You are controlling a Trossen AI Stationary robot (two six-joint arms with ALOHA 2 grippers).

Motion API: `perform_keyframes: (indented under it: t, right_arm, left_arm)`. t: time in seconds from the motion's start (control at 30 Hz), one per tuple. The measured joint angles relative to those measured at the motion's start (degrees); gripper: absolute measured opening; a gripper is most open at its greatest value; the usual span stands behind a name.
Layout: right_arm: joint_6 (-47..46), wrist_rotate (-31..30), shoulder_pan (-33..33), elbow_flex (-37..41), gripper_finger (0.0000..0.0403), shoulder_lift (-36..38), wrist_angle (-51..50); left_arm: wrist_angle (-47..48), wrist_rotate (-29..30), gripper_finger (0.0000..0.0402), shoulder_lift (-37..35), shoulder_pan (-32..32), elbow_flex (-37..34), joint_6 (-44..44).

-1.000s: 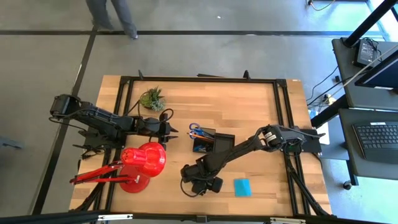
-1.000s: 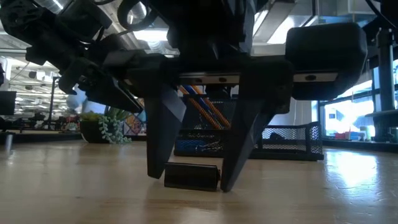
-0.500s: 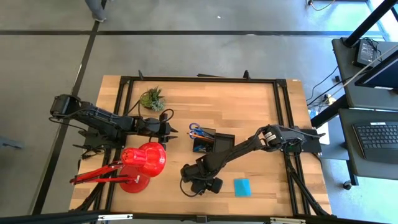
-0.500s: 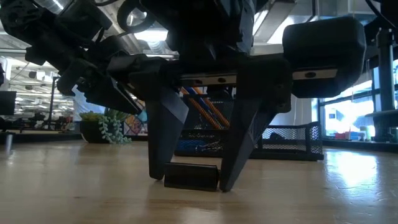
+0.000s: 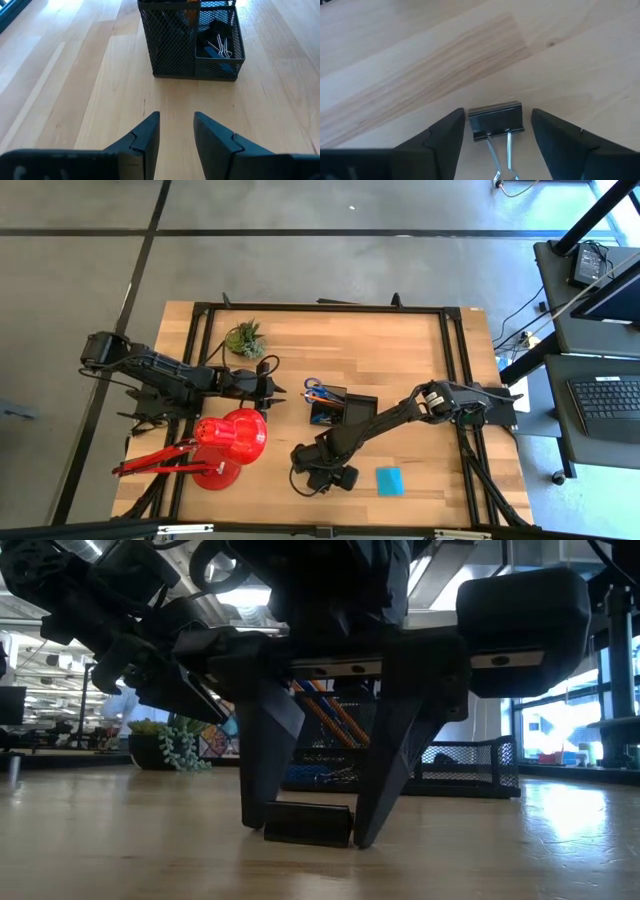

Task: Pick and place office supplies into organizer
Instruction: Put the black binder clip into the black desk organizer

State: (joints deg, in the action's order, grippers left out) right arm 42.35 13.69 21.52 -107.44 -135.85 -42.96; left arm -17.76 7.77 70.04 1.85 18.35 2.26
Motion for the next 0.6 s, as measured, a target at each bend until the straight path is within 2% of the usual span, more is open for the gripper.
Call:
perform_keyframes:
  t: [0.37,0.47,0.6]
  right_arm:
    - [0.16,0.11,0.11,0.02,0.016,0.0,-0.33]
    - [-0.52,0.07,0.11,0.02,0.0155,0.0,-0.44]
    - [-6.67,-0.48,0.13,0.02,0.0156,0.0,-0.53]
  left_arm:
    - [0.0,0.0,0.0113,0.0,0.0,0.0,0.0]
    - [0.0,0.0,0.0113,0.01,-0.01,0.0,0.0]
    - [0.0,0.0,0.0113,0.0,-0.02,0.0,0.0]
